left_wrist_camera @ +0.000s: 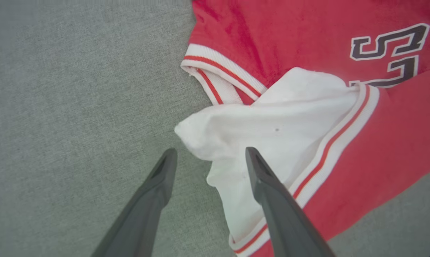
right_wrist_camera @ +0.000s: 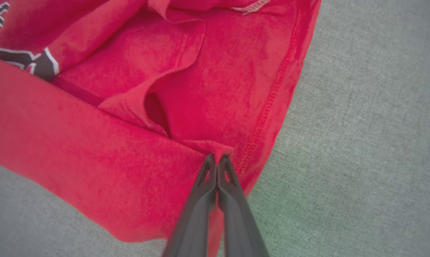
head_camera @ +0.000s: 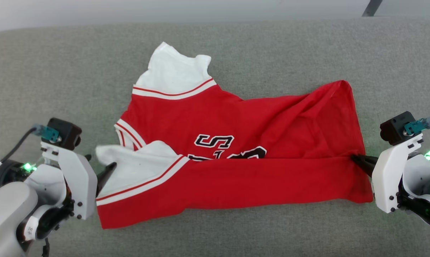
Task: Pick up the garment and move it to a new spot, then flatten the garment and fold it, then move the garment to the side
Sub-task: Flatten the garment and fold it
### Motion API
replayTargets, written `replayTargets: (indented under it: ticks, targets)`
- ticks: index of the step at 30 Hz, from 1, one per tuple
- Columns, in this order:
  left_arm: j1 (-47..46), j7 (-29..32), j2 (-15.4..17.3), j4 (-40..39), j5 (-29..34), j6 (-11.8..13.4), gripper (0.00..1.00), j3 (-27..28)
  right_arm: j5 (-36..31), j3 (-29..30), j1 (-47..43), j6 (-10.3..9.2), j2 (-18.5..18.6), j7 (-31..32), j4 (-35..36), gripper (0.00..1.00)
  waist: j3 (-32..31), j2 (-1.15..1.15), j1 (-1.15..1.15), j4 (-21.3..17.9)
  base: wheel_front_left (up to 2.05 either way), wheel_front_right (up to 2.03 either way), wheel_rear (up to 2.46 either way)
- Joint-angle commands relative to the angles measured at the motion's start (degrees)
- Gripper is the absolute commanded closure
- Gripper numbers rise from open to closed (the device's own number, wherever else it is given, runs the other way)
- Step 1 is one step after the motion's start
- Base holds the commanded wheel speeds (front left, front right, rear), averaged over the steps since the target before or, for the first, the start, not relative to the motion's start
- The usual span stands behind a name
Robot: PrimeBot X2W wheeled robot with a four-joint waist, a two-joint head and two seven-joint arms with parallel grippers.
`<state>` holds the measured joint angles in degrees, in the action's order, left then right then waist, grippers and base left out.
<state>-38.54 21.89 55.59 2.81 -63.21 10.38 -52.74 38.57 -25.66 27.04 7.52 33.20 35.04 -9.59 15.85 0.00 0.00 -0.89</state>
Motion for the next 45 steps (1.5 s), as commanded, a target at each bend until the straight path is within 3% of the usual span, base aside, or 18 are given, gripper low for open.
replayTargets:
  ticks: [1, 2, 3, 4, 5, 12, 17, 25, 32, 45]
  targets:
    - [-0.36, -0.29, -0.17, -0.10, 0.06, 0.26, 0.00, 0.30, 0.05, -0.02, 0.73, -0.05, 0.08, -0.25, -0.04, 0.64, -0.42, 0.00, 0.00, 0.32, 0.00, 0.00, 0.00]
    - [-0.28, -0.49, -0.26, -0.20, -0.01, 0.37, 0.00, 0.36, -0.01, -0.13, 0.74, -0.05, 0.08, -0.44, -0.15, 0.58, -0.67, 0.00, 0.00, 0.47, 0.00, 0.00, 0.00]
    - [-0.16, -0.99, -0.34, -0.43, 0.20, 0.78, 0.00, 0.51, -0.24, -0.31, 0.69, -0.05, 0.19, -0.72, -0.60, 0.10, -1.28, 0.00, 0.00, 0.84, 0.00, 0.00, 0.00]
    - [-0.16, -0.99, -0.34, -0.43, 0.20, 0.78, 0.00, 0.51, -0.24, -0.31, 0.69, -0.05, 0.19, -0.72, -0.60, 0.10, -1.28, 0.00, 0.00, 0.84, 0.00, 0.00, 0.00]
    - [0.18, -1.49, -0.31, -0.90, -0.04, 1.28, 0.00, 0.83, -0.32, -0.04, 0.79, -0.05, 0.02, -1.21, -0.88, 0.00, -1.93, 0.00, 0.00, 1.18, 0.00, 0.00, 0.00]
    - [1.94, -2.23, 0.51, -4.17, -1.00, 3.81, 0.00, 1.54, -1.25, 0.90, 0.51, -0.05, 0.11, -3.10, -0.35, 0.00, -4.05, 0.00, 0.00, 2.05, 0.00, 0.00, 0.00]
    - [4.60, -0.42, 1.76, -8.16, -3.50, 7.40, 0.00, 1.68, -2.28, 3.19, -0.58, -0.05, 0.15, -6.06, 2.62, 0.00, -5.74, 0.00, 0.00, 1.95, 0.00, 0.00, 0.00]
    - [10.15, 3.42, 4.44, -11.94, -9.43, 12.84, 0.00, 1.56, -5.26, 9.87, -5.24, -0.05, -2.77, -9.82, 9.93, 0.00, -7.35, 0.00, 0.00, -0.56, 0.00, 0.00, 0.00]
    - [14.09, 3.59, 5.11, -10.96, -12.73, 13.57, 0.00, 1.25, -7.76, 17.15, -12.80, -0.05, -6.69, -8.97, 17.54, 0.00, -6.94, 0.00, 0.00, -3.69, 0.00, 0.00, 0.00]
    - [16.48, 2.35, 2.97, -2.87, -15.70, 10.18, 0.00, 1.47, -9.67, 25.25, -24.48, -0.05, -13.56, -5.25, 26.84, 0.00, -5.04, 0.00, 0.00, -7.70, 0.00, 0.00, 0.00]
